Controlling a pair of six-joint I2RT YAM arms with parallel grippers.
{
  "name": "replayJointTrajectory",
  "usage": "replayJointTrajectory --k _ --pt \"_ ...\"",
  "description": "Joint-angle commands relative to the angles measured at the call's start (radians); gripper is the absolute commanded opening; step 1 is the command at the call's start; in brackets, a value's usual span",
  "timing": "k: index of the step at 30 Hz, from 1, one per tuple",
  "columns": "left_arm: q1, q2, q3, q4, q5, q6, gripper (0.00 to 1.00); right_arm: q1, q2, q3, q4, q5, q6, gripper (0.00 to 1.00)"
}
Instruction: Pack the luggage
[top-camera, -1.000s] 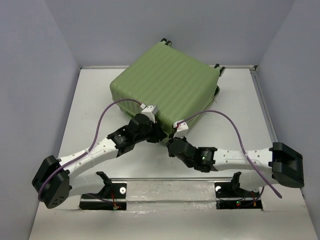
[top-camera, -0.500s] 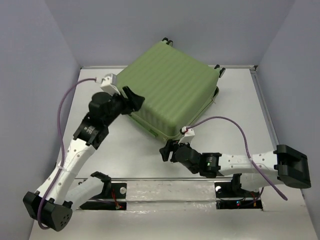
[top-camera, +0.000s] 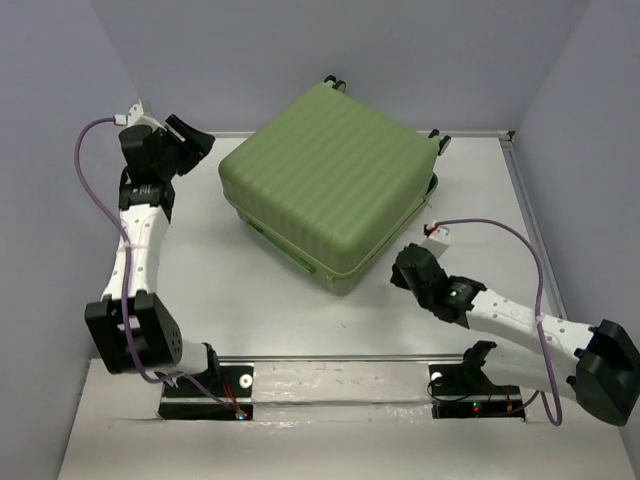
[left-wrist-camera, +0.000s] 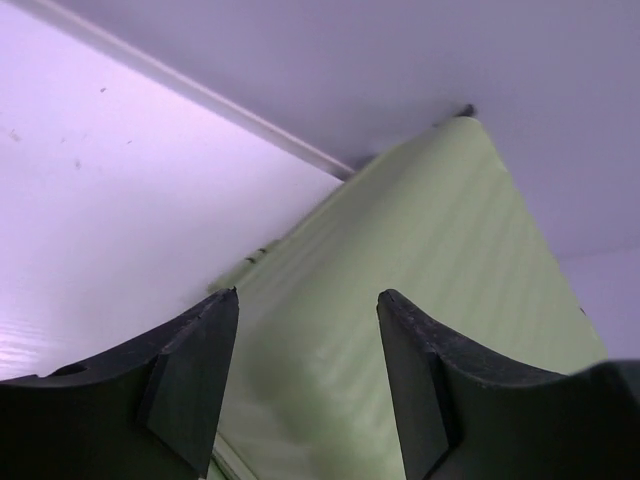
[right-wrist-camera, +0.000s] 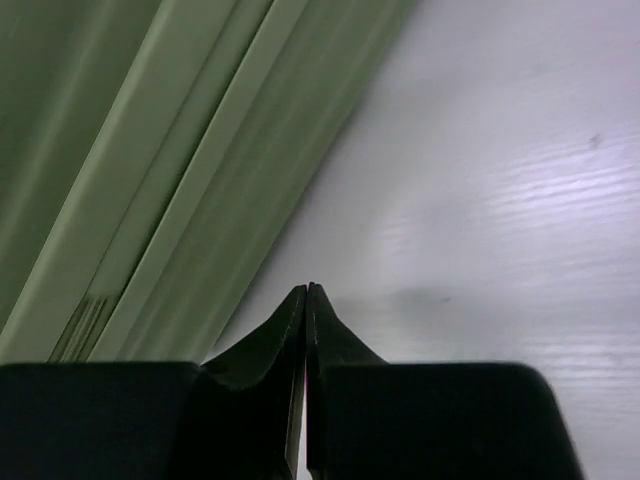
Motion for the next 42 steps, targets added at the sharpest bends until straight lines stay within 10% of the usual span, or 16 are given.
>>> replayJointTrajectory --k 1,6,17,30,36,42 --pt "0.059 0.137 0.079 0.082 0.127 -0.092 0.68 -0.199 -0.014 0.023 0.093 -0.103 -0.149 0.07" --pt "0.058 0.39 0.203 0.095 0.208 -0.123 0.66 -0.432 0.053 0.048 0.184 -0.269 -0.212 0.07" --pt "-0.077 0.645 0.288 0.044 0.296 -0.046 0.63 -0.497 0.299 0.181 0.394 -0.479 -0.22 0.07" --pt "-0.105 0.153 -0.439 0.341 0.237 -0.142 0.59 -0.515 0.596 0.589 0.453 -1.07 -0.318 0.24" --pt "-0.105 -0.178 -0.748 0.389 0.196 -0.139 0.59 -0.545 0.694 0.776 0.349 -1.142 -0.287 0.46" --pt "-0.105 -0.325 -0.713 0.279 0.144 -0.104 0.62 -0.577 0.751 0.991 -0.006 -1.049 -0.385 0.67"
